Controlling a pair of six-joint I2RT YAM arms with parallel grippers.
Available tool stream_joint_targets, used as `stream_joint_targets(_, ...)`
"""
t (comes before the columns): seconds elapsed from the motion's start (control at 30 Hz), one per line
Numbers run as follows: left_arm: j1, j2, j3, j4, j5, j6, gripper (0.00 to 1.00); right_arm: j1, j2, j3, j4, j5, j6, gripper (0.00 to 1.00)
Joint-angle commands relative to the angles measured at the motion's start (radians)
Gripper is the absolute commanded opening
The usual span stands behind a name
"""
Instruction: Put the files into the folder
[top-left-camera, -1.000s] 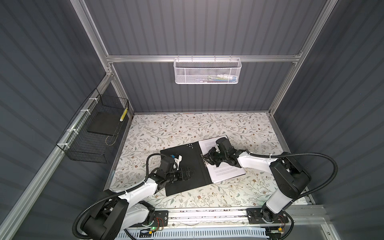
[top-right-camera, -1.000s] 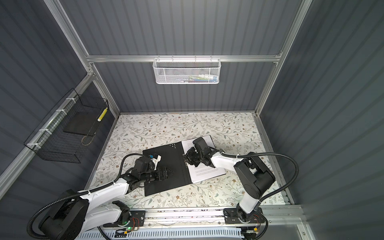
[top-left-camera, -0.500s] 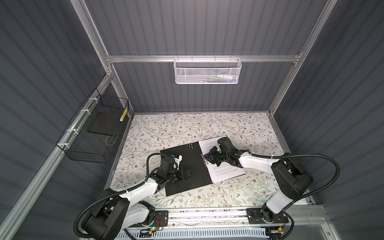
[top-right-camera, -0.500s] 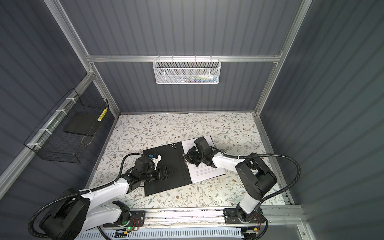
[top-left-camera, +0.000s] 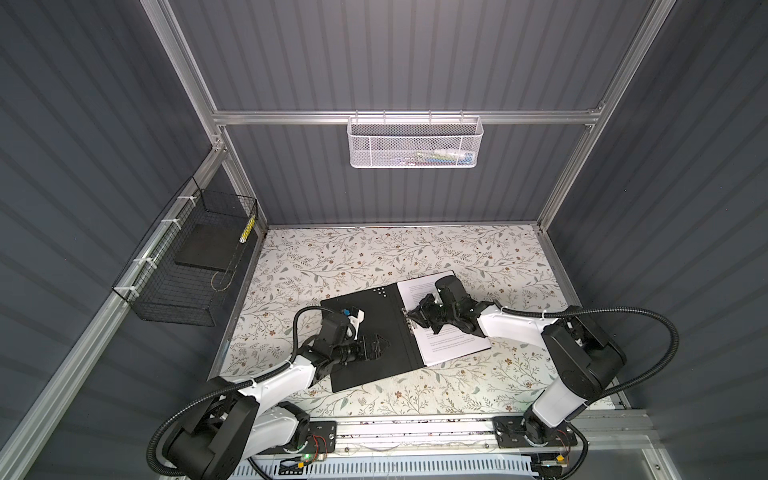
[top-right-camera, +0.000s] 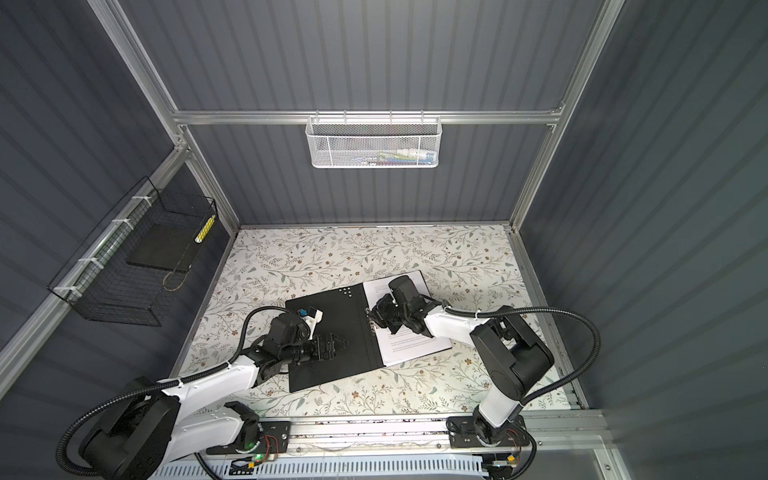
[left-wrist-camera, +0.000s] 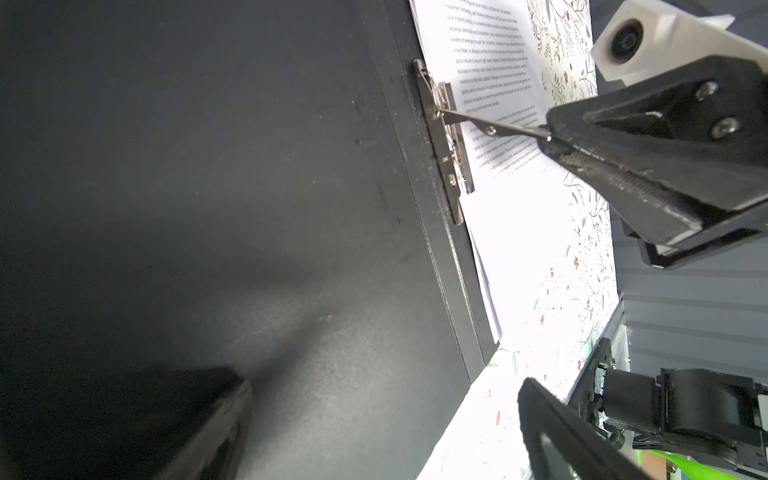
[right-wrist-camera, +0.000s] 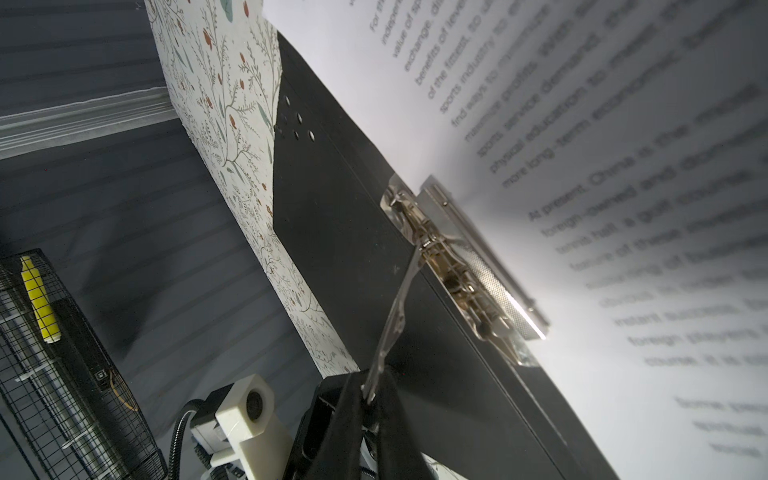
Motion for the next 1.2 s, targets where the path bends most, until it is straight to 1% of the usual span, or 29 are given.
stream_joint_targets(0.0, 0.006, 0.01, -0.006, -0.014, 0.015, 0.015, 1.0, -0.003, 0.015, -0.017, 0.013, -0.009, 0.012, 0.12)
stream_joint_targets(0.37, 0.006, 0.024, 0.0, -0.019, 0.012, 0.015, 1.0, -0.002, 0.015, -0.041, 0.037, -0.013, 0.026, 0.08)
stream_joint_targets(0.47, 0.006, 0.027, 0.0, -0.024, 0.003, 0.011, 1.0, -0.002, 0.013, -0.05, 0.043, -0.012, 0.033, 0.05)
stream_joint_targets(0.57, 0.007, 0.031, 0.0, -0.026, -0.006, 0.006, 1.0, -0.001, 0.012, -0.065, 0.052, -0.011, 0.042, 0.0)
stream_joint_targets(0.7, 0.006, 0.045, 0.004, -0.027, -0.028, -0.01, 1.0, -0.001, 0.015, -0.074, 0.066, -0.011, 0.037, 0.0)
stream_joint_targets(0.77, 0.005, 0.058, 0.011, -0.027, -0.033, -0.023, 1.0, -0.001, 0.028, -0.067, 0.073, -0.018, 0.028, 0.0)
stream_joint_targets(0.8, 0.005, 0.067, 0.016, -0.025, -0.069, -0.03, 1.0, -0.003, 0.035, -0.063, 0.078, -0.021, 0.022, 0.0)
stream_joint_targets(0.9, 0.005, 0.104, 0.037, -0.036, -0.116, -0.057, 1.0, -0.004, 0.054, -0.042, 0.066, -0.025, -0.02, 0.0)
stream_joint_targets(1.0, 0.006, 0.134, 0.038, -0.053, -0.153, -0.099, 1.0, -0.004, 0.059, -0.06, 0.064, -0.021, -0.055, 0.0)
stream_joint_targets(1.13, 0.006, 0.155, 0.004, -0.056, -0.173, -0.149, 1.0, -0.002, 0.044, -0.115, 0.044, 0.024, -0.113, 0.0)
stream_joint_targets(1.17, 0.007, 0.152, -0.004, -0.056, -0.181, -0.154, 1.0, -0.002, 0.041, -0.129, 0.046, 0.063, -0.124, 0.0)
